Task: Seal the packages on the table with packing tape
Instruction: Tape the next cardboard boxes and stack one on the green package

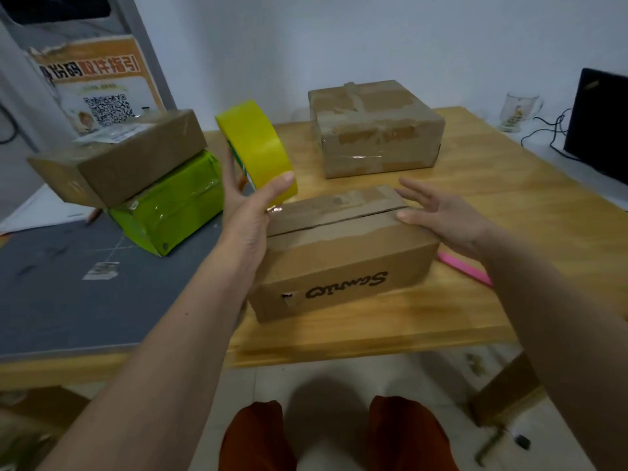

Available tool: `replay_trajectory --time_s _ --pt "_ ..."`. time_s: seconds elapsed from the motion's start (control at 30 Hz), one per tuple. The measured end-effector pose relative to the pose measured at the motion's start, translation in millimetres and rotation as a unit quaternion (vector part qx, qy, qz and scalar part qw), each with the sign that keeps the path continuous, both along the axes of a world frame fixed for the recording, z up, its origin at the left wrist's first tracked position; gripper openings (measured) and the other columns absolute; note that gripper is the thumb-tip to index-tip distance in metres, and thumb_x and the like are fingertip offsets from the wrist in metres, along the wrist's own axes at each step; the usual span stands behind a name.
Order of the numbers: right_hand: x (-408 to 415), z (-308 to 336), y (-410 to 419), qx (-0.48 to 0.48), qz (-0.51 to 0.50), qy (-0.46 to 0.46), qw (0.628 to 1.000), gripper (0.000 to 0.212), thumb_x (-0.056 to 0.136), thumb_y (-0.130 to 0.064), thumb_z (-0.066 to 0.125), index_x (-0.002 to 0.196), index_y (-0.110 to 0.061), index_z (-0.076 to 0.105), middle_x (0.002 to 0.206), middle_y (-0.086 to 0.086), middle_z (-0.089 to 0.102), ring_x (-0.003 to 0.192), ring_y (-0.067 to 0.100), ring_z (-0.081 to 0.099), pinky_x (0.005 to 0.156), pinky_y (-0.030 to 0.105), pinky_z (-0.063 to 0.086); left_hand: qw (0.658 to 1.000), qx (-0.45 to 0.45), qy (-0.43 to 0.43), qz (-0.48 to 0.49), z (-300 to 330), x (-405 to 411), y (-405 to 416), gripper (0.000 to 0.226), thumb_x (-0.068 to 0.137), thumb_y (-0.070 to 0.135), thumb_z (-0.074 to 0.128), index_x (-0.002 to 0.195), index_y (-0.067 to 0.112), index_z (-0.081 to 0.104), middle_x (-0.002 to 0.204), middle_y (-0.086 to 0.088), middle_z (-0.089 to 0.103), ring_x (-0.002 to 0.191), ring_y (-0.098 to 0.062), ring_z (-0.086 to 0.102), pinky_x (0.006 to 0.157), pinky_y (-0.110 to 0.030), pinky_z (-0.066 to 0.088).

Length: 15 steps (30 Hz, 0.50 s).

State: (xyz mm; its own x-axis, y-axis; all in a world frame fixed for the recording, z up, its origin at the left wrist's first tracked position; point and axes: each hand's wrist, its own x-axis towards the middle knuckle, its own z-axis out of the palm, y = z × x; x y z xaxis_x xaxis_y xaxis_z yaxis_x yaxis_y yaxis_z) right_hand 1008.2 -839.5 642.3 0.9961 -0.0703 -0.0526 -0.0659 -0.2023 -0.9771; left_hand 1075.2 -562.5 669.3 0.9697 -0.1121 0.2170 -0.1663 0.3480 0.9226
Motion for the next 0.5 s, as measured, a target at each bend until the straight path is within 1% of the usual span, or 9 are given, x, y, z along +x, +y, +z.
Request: replay_trajectory --time_s 0.07,0.13,0.2,0.23,0.27,0.33,0.4,0.43,0.5 --pt "-4.8 -2.4 15.1 -0.126 -0.082 -0.04 0.988 0.058 0.092 -0.023 0.064 0.146 -0.027 0.041 0.144 -0.007 0.049 0.123 0.014 0.053 0.096 0.032 0.046 1.0 -0.009 0.013 0.001 -2.7 -3.0 0.8 0.114 0.049 0.036 0.087 0.148 0.039 0.031 0.145 0.001 0.049 0.115 -0.015 0.063 0.072 -0.027 0.053" --pt "-10.9 -3.1 30.5 -0.269 -0.142 -0.051 0.951 0.043 0.1 -0.029 0.05 0.143 -0.028 0.045 0.141 -0.004 0.052 0.124 0.018 0.051 0.096 0.033 0.043 1.0 -0.014 0.016 -0.012 1.3 -4.7 -0.1 0.113 0.051 0.036 0.086 0.149 0.036 0.031 0.143 0.002 0.05 0.116 -0.014 0.061 0.078 -0.029 0.052" --pt "-17.6 2.4 41.6 -0.372 -0.169 -0.039 0.912 0.045 0.102 -0.033 0.044 0.146 -0.023 0.039 0.145 0.003 0.049 0.129 0.024 0.047 0.099 0.039 0.04 0.998 -0.02 0.027 -0.047 9.3 -9.4 0.4 0.106 0.052 0.034 0.085 0.146 0.03 0.037 0.13 0.005 0.059 0.106 -0.012 0.064 0.08 -0.03 0.051" --pt "-20.5 10.1 45.4 -0.394 -0.18 -0.053 0.899 0.05 0.102 -0.034 0.046 0.148 -0.021 0.035 0.148 0.003 0.045 0.132 0.025 0.045 0.103 0.041 0.039 0.996 -0.027 0.034 -0.076 14.8 -12.3 2.6 0.102 0.051 0.033 0.087 0.142 0.027 0.042 0.123 0.005 0.061 0.102 -0.012 0.065 0.08 -0.03 0.05" --pt "-23.2 21.3 49.5 -0.387 -0.188 -0.086 0.899 0.055 0.1 -0.035 0.05 0.15 -0.021 0.032 0.149 0.002 0.042 0.133 0.023 0.044 0.105 0.042 0.039 0.992 -0.037 0.043 -0.114 20.9 -16.2 5.8 0.101 0.047 0.032 0.09 0.138 0.025 0.046 0.121 0.002 0.062 0.101 -0.014 0.064 0.08 -0.03 0.05" --pt "-25.7 50.5 62.9 -0.27 -0.176 -0.153 0.934 0.066 0.093 -0.039 0.062 0.149 -0.022 0.032 0.145 -0.001 0.047 0.129 0.017 0.048 0.105 0.039 0.043 0.975 -0.057 0.065 -0.203 33.9 -24.1 13.2 0.11 0.036 0.037 0.097 0.134 0.021 0.05 0.126 -0.005 0.062 0.109 -0.021 0.06 0.078 -0.03 0.053" --pt "-23.9 76.1 84.2 -0.104 -0.122 -0.154 0.975 0.074 0.085 -0.042 0.071 0.147 -0.022 0.036 0.131 -0.002 0.059 0.116 0.013 0.06 0.097 0.037 0.051 0.956 -0.059 0.073 -0.279 46.3 -33.5 18.5 0.121 0.035 0.04 0.098 0.141 0.018 0.045 0.14 -0.013 0.054 0.116 -0.029 0.054 0.077 -0.032 0.053" --pt "-21.5 84.5 95.5 -0.021 -0.081 -0.13 0.988 0.074 0.083 -0.038 0.074 0.145 -0.019 0.039 0.124 0.0 0.064 0.108 0.014 0.065 0.092 0.037 0.055 0.947 -0.048 0.068 -0.309 51.2 -38.9 19.7 0.125 0.036 0.041 0.098 0.145 0.018 0.041 0.146 -0.016 0.047 0.118 -0.03 0.051 0.076 -0.032 0.053" --pt "-16.1 91.4 116.0 0.113 -0.023 -0.082 0.99 0.056 0.082 -0.022 0.077 0.132 -0.009 0.053 0.112 0.009 0.071 0.098 0.023 0.071 0.085 0.044 0.059 0.936 -0.011 0.052 -0.348 57.4 -48.8 20.7 0.119 0.038 0.044 0.097 0.141 0.016 0.044 0.147 -0.018 0.045 0.115 -0.032 0.05 0.077 -0.034 0.051"
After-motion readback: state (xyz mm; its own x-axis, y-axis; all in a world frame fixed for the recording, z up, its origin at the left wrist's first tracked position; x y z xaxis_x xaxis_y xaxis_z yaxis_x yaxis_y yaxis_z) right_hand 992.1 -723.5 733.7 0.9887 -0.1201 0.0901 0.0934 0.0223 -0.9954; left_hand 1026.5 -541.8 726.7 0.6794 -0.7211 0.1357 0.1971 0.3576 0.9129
